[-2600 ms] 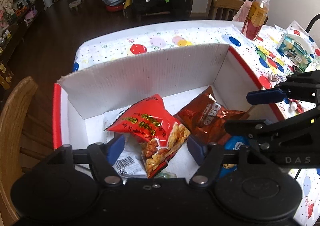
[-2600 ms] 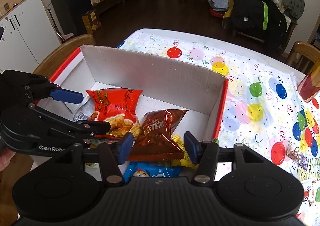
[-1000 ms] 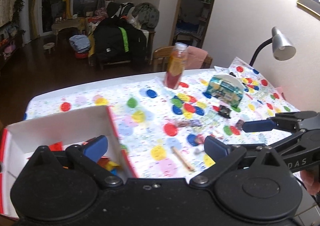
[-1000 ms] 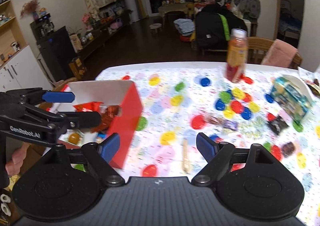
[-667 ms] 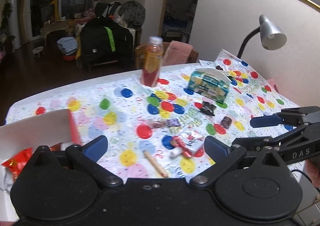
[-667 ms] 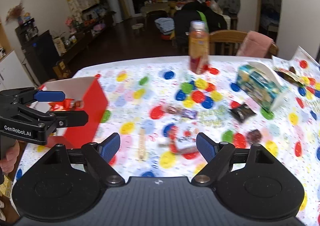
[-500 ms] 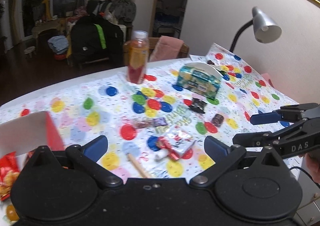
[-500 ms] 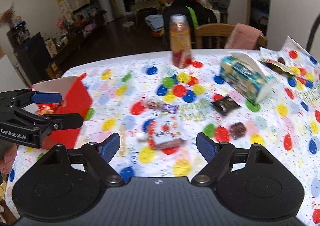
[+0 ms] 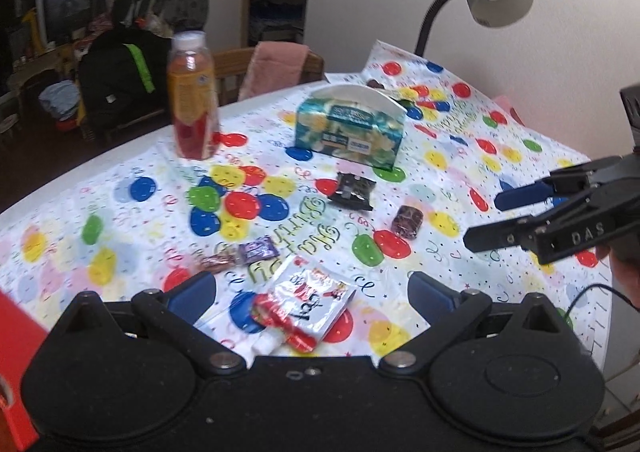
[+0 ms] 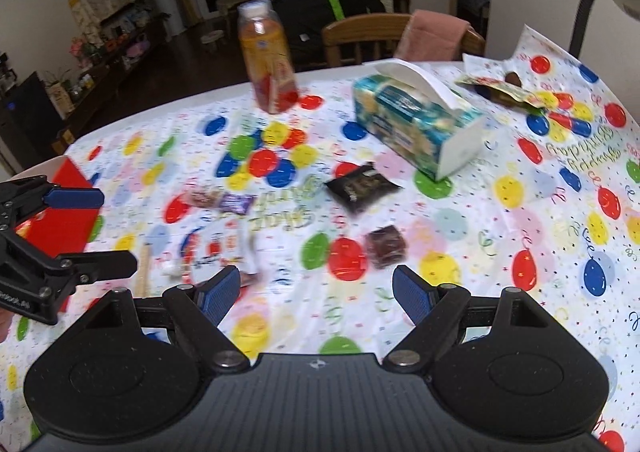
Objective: Organize snacks
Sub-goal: 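Move both tools back over the white pouch and brown wrapped cake, then grasp the white printed pouch with the left tool while the right tool grasps the brown wrapped cake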
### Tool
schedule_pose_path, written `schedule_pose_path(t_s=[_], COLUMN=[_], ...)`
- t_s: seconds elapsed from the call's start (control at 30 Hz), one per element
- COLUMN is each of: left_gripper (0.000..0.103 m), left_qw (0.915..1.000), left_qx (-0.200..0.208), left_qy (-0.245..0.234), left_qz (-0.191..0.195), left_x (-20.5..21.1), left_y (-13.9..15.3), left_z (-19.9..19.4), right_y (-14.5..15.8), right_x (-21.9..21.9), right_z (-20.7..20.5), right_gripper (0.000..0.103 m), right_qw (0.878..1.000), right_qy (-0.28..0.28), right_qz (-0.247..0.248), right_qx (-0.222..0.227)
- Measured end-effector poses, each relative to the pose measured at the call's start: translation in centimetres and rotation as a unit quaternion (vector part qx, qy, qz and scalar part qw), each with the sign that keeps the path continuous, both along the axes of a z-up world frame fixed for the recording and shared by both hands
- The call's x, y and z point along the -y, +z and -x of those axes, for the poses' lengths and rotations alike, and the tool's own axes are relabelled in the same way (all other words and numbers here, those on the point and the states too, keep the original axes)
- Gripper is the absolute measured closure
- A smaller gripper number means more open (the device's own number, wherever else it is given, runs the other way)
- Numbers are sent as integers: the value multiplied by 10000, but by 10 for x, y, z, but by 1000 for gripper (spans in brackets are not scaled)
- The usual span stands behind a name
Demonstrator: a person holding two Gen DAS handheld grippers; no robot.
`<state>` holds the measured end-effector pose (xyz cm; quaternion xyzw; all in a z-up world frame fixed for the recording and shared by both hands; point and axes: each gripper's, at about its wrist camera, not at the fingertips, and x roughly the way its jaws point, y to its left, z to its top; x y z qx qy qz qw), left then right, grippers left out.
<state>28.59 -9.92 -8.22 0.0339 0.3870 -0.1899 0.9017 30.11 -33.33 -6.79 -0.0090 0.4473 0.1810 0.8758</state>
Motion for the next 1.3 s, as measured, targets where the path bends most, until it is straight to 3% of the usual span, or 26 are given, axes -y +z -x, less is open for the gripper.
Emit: schedule_pose_path(t_s=[0.43, 0.87, 1.03, 1.3], left_gripper=[4, 13, 23, 27], left_qw=[9951, 9867, 9863, 9865], left_qx=[-612, -707, -809, -740], left_qy=[-713, -1249, -1270, -1282], left_qz=[-313, -762, -673, -694], left_x=[17, 28, 24, 24], left_y=[-52, -85, -90, -92], left_z=[-52, -68, -73, -72], right_y=[-54, -87, -92, -95], right_x=[17, 7, 4, -2], right_z=[-57, -94, -101, -98], right_gripper=[20, 20, 32, 55], right_qw=[9986, 9962, 9953, 9934], right_qy=[32, 354, 436, 580], right_qz=[363, 579, 635, 810], right_qx=[-381, -539, -594, -573])
